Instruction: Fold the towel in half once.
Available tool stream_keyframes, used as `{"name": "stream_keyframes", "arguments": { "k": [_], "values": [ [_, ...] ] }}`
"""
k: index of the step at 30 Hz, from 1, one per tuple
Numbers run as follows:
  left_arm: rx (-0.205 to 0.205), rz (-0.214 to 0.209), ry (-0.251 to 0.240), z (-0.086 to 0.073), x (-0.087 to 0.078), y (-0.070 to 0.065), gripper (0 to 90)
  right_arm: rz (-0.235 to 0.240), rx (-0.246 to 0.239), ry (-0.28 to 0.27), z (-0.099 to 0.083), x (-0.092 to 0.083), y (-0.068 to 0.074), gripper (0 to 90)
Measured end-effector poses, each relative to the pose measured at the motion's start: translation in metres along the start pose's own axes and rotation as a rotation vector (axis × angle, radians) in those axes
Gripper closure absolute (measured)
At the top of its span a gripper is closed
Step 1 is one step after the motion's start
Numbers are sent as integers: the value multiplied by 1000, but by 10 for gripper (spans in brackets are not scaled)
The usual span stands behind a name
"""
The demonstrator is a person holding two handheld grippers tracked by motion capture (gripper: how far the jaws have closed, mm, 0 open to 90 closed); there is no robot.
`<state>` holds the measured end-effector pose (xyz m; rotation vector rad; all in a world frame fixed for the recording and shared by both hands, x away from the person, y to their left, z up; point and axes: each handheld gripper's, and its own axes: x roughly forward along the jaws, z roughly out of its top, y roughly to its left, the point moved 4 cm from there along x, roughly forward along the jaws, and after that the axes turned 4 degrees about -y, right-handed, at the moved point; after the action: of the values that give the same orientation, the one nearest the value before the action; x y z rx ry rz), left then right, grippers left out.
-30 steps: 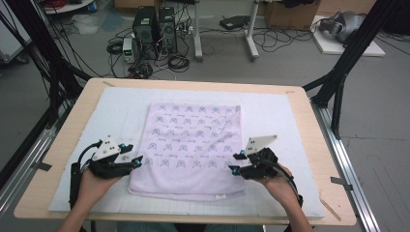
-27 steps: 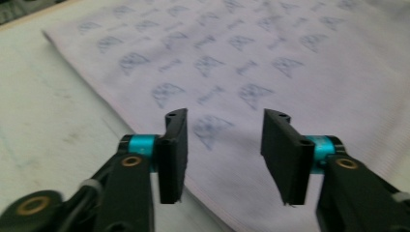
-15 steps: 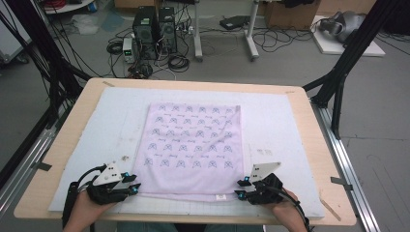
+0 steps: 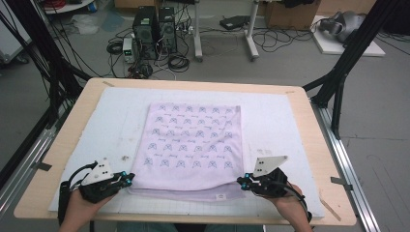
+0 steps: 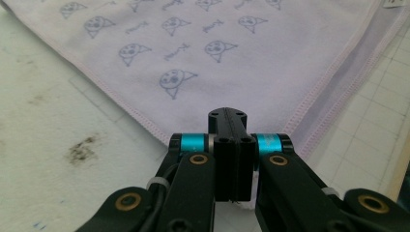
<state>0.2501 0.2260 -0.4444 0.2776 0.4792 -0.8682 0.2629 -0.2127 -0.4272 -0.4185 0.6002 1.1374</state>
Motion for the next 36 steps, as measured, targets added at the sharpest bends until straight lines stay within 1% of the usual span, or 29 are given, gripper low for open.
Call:
{"name": "stream_keyframes", "arguments": {
  "k": [1, 2, 3, 4, 5, 6, 8, 9, 10, 11, 12, 13, 14, 16, 18, 19, 20, 21, 23, 25, 26, 27, 28, 29, 30, 31, 33, 36],
  "values": [
    [2, -28, -7, 0, -1, -3, 896, 1, -3, -7, 1, -2, 1, 872],
    [7, -40, -6, -1, -1, -5, 895, 4, -9, -4, 3, -5, 4, 872],
    [10, -53, 4, -3, 1, -8, 872, 4, -16, 2, 3, -6, 6, 872],
    [6, -61, 16, -4, 4, -10, 791, 15, -21, 10, 2, -6, 10, 871],
    [1, -67, 25, -5, 7, -10, 733, 17, -24, 13, 1, -4, 11, 871],
    [-6, -72, 34, -7, 11, -11, 689, 29, -19, 20, -1, -3, 13, 870],
    [-1, -84, 62, -9, 18, -12, 656, 37, -15, 50, -9, 2, 13, 870],
    [11, -84, 83, -10, 21, -12, 654, 40, -11, 60, -13, 5, 13, 870],
    [27, -80, 104, -11, 23, -13, 677, 38, -8, 71, -17, 6, 12, 870],
    [45, -88, 106, -12, 25, -15, 740, 40, 5, 70, -19, 7, 12, 870],
    [52, -86, 104, -11, 25, -16, 812, 43, 11, 62, -21, 7, 11, 870],
    [60, -82, 106, -11, 26, -17, 857, 43, 18, 58, -21, 6, 10, 870],
    [56, -77, 102, -10, 25, -17, 874, 47, 22, 51, -21, 5, 10, 870],
    [56, -61, 75, -6, 21, -16, 883, 43, 20, 42, -18, 3, 9, 870],
    [40, -44, 40, -2, 12, -14, 884, 38, 10, 26, -12, -1, 10, 870],
    [36, -44, 26, -1, 9, -14, 884, 38, 1, 18, -9, -4, 11, 870],
    [40, -38, 16, 1, 4, -15, 885, 39, -4, 16, -8, -5, 12, 870],
    [45, -35, 13, 2, 1, -15, 885, 35, -10, 15, -6, -7, 14, 870],
    [47, -40, 14, 1, -3, -17, 885, 47, -14, 12, -6, -8, 16, 870],
    [47, -59, 28, -2, -3, -20, 883, 55, -21, 33, -9, -6, 19, 858],
    [43, -66, 37, -4, -2, -21, 873, 64, -17, 39, -11, -5, 19, 795],
    [36, -66, 39, -5, 0, -20, 818, 68, -3, 38, -12, -3, 18, 708],
    [30, -59, 37, -5, 0, -19, 717, 55, 18, 23, -11, -2, 17, 694],
    [21, -58, 32, -5, 1, -18, 694, 70, 29, 2, -9, -2, 16, 694],
    [18, -55, 35, -6, 3, -17, 691, 70, 33, -17, -7, -1, 15, 689],
    [15, -52, 42, -6, 6, -15, 697, 68, 33, -21, -5, 1, 13, 689],
    [13, -43, 65, -9, 10, -13, 722, 63, 38, -12, -4, 9, 9, 691],
    [9, -42, 101, -16, 17, -10, 723, 75, 57, 9, -9, 21, 6, 694]
  ]
}}
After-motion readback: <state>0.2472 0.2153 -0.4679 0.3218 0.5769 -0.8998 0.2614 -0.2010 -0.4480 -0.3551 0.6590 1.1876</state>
